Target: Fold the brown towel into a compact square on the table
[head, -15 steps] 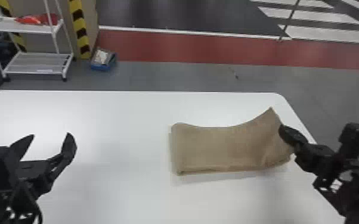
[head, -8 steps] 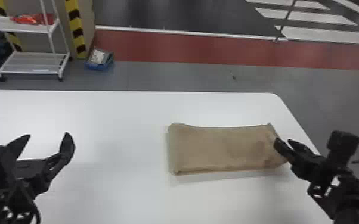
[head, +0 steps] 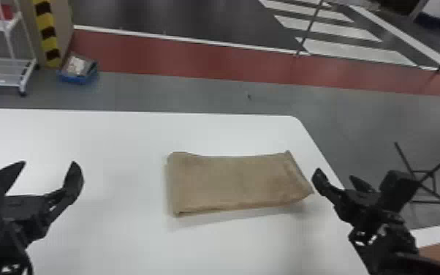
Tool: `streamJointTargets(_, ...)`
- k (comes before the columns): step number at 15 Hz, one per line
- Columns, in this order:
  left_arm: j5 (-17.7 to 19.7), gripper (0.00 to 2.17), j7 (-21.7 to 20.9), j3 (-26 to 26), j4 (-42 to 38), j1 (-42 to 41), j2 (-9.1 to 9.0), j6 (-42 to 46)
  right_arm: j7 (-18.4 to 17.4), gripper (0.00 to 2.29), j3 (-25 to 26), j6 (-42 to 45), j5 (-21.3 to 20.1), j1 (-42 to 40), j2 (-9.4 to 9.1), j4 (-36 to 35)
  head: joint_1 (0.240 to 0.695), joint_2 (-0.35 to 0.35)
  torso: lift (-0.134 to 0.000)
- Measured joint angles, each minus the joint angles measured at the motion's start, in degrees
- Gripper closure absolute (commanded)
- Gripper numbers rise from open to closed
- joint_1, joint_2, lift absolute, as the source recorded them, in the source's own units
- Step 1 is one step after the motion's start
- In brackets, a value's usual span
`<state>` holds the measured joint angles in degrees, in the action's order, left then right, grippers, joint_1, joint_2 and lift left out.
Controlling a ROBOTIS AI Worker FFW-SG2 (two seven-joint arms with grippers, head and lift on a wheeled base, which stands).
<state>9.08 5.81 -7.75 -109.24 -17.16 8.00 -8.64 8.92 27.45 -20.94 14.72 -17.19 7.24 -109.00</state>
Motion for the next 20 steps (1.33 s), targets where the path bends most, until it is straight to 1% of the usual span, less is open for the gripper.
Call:
streamJointTargets(2, 0.68, 0.14, -0.42, -2.76, 1.02, 0.63, 0.0, 0.0, 0.14, 0.06, 0.05, 0.99, 0.32, -0.68, -0.03, 0.74, 0.695, -0.35, -0.123)
streamJointTargets(4, 2.67, 0.14, -1.63, -5.71, 1.85, 1.12, 0.0, 0.11, 0.17, 0.06, 0.21, 2.92, 0.9, -1.66, -0.16, 1.09, 0.695, -0.35, -0.123)
streamJointTargets(5, 4.14, 0.15, -2.0, -8.31, 2.98, 2.06, 0.0, 0.2, 0.22, 0.07, 0.53, 5.09, 1.58, -2.49, -0.55, 1.2, 0.695, -0.35, -0.123)
streamJointTargets(7, 5.12, 0.15, -1.65, -13.63, 6.32, 4.83, -0.13, 0.48, 0.39, 0.07, 1.62, 7.72, 3.03, -3.71, -1.51, 1.42, 0.695, -0.35, -0.123)
streamJointTargets(8, 5.18, 0.15, -1.05, -16.47, 8.58, 6.56, -0.43, 1.18, 0.49, 0.07, 2.27, 8.54, 3.64, -4.31, -2.04, 1.5, 0.695, -0.35, -0.123)
streamJointTargets(10, 5.13, 0.15, -0.41, -20.41, 12.62, 9.3, -1.15, 2.93, 0.76, 0.07, 2.84, 9.43, 4.11, -5.0, -2.61, 1.67, 0.695, -0.35, -0.123)
streamJointTargets(11, 5.05, 0.15, -0.36, -21.66, 14.77, 10.62, -1.95, 3.56, 0.84, 0.07, 2.97, 9.8, 4.19, -5.33, -2.75, 1.74, 0.695, -0.35, -0.123)
streamJointTargets(13, 4.94, 0.26, -0.36, -22.91, 17.75, 12.71, -3.19, 3.82, 0.92, 0.07, 3.11, 10.48, 4.47, -5.87, -2.84, 1.77, 0.695, -0.35, -0.123)
streamJointTargets(14, 5.06, 0.27, -0.4, -23.14, 18.44, 13.36, -3.42, 3.68, 0.92, 0.07, 3.12, 10.66, 4.52, -6.02, -2.84, 1.8, 0.695, -0.35, -0.123)
streamJointTargets(17, 5.26, 0.28, -1.23, -23.28, 18.77, 13.81, -3.5, 0.63, 0.92, 0.07, 3.12, 10.61, 4.53, -6.08, -2.84, 1.93, 0.695, -0.35, -0.123)
streamJointTargets(18, 5.26, 0.37, -1.44, -23.35, 18.76, 13.8, -3.46, -0.71, 0.92, 0.07, 3.01, 10.51, 4.53, -5.93, -2.76, 2.07, 0.695, -0.35, -0.123)
streamJointTargets(20, 5.28, 0.42, -2.27, -23.49, 18.59, 13.59, -3.31, -1.64, 0.92, 0.07, 2.56, 10.29, 4.46, -5.38, -2.56, 2.61, 0.695, -0.35, -0.123)
